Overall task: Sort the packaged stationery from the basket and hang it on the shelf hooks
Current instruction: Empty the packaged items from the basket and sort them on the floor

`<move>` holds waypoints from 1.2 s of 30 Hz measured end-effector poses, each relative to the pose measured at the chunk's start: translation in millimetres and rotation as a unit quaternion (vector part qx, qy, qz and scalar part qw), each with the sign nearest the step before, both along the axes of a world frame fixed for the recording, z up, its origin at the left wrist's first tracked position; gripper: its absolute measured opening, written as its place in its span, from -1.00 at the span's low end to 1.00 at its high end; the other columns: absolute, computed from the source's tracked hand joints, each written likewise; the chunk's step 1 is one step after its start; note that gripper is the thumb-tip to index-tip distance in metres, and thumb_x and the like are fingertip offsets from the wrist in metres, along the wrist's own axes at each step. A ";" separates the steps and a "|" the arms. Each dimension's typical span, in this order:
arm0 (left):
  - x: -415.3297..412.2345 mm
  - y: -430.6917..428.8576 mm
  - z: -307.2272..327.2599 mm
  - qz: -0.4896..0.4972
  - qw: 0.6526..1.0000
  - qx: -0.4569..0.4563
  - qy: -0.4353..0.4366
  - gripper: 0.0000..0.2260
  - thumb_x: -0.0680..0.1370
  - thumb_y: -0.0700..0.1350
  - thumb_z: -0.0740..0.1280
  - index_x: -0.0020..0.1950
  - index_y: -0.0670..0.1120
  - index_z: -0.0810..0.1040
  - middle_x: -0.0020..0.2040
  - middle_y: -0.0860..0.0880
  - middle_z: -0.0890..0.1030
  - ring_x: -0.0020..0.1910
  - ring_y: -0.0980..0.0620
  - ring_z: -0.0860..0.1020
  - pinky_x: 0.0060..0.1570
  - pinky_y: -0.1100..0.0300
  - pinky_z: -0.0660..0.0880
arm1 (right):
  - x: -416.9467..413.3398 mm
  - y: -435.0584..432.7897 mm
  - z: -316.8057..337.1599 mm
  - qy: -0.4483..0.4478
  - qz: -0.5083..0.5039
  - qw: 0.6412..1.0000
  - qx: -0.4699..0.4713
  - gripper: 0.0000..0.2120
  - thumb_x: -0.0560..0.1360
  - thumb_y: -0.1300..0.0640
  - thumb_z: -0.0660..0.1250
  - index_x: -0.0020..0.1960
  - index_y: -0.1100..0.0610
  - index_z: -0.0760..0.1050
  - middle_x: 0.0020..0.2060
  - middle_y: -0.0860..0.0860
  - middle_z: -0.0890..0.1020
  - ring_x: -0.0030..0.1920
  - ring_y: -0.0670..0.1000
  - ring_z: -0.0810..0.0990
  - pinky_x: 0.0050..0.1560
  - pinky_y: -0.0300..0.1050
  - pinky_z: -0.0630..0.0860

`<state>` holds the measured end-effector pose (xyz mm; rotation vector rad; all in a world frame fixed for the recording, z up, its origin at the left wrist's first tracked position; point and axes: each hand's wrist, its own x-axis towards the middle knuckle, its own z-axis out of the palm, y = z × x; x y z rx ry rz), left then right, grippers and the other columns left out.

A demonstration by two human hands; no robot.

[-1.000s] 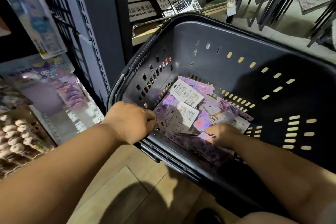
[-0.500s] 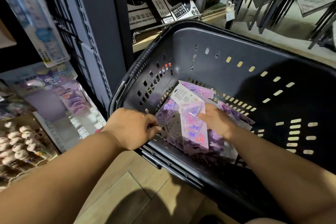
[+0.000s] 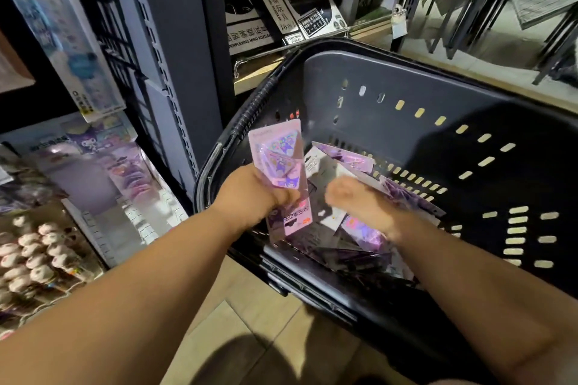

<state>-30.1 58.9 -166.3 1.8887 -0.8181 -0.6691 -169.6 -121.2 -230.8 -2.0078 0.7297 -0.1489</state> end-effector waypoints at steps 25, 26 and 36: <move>1.2 -3.4 -12.6 0.015 0.994 -0.060 0.091 -0.74 0.42 -0.26 0.51 0.01 -0.01 0.59 -0.15 0.07 0.67 -0.25 0.18 0.64 -0.27 0.37 0.49 | -50.2 -46.5 -26.6 0.166 -0.006 0.984 -0.057 -0.50 0.29 0.03 0.59 0.15 0.15 0.54 -0.01 -0.09 0.54 -0.01 -0.01 0.53 -0.08 -0.19 0.43; 1.0 -3.9 -12.7 0.021 0.995 -0.057 0.083 -0.72 0.39 -0.24 0.54 0.00 0.03 0.59 -0.12 0.08 0.68 -0.16 0.12 0.65 -0.16 0.30 0.52 | -46.5 -47.2 -20.3 0.133 -0.007 0.991 -0.023 -0.48 0.25 0.03 0.60 0.15 0.13 0.56 -0.01 -0.09 0.62 -0.04 -0.01 0.59 -0.02 -0.12 0.51; -2.3 -0.8 -4.4 0.015 0.978 -0.152 0.145 -0.66 0.46 -0.43 0.40 -0.17 0.05 0.58 -0.25 0.00 0.67 -0.22 -0.03 0.62 0.05 -0.16 0.57 | -39.4 -39.5 27.6 -0.111 -0.014 0.970 0.217 -0.60 0.13 0.26 0.52 -0.07 0.20 0.50 -0.32 -0.06 0.67 -0.30 -0.12 0.65 -0.32 -0.29 0.51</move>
